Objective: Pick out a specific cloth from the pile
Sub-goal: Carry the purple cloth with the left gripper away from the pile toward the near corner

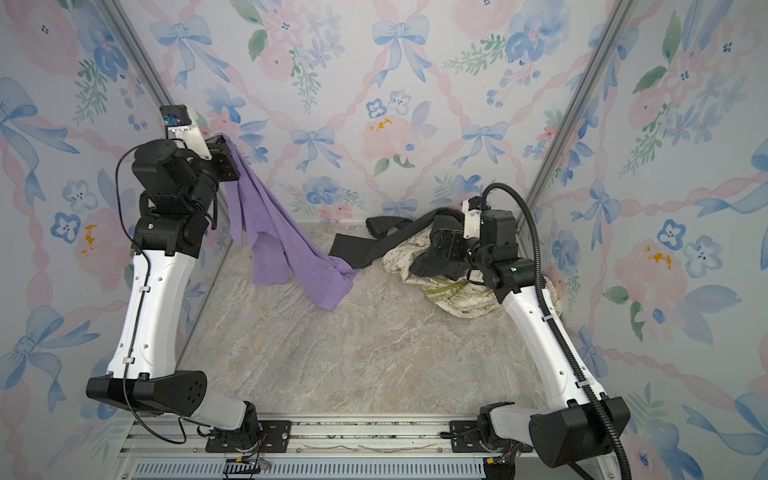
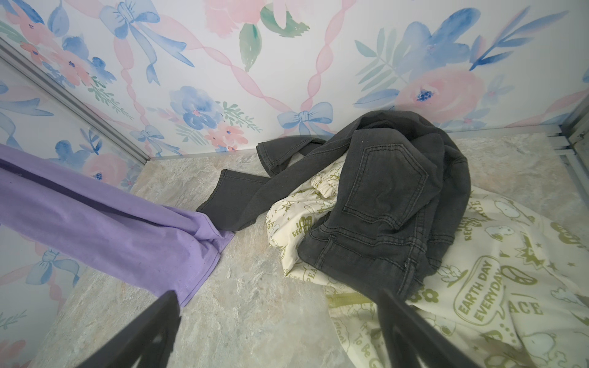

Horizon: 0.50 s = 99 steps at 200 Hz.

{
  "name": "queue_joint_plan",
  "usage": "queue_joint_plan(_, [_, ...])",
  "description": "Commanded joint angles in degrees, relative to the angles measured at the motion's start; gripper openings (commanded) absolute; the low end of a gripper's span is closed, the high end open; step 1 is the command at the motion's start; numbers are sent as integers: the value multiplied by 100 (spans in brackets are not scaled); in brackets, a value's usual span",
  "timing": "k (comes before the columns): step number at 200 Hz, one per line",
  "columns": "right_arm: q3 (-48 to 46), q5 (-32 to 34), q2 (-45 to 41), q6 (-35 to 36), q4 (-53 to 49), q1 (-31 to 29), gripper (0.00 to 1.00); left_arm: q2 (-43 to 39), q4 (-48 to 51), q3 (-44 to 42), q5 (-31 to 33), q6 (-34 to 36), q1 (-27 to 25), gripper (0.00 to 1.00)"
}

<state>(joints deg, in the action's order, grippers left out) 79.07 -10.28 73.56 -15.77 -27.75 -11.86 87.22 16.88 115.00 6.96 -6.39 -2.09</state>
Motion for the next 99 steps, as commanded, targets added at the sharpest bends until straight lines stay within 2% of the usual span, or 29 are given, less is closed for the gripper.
queue_joint_plan(1, [226, -130, 46, 143, 51, -62, 100, 39, -293, 374, 159, 149, 191, 0])
queue_joint_plan(48, [267, -376, -28, 353, 16, -179, 97, 379, -295, 660, -70, 100, 361, 0])
queue_joint_plan(99, [267, -57, -101, 643, -373, -882, 97, 824, -291, 1188, -97, 214, 449, 0])
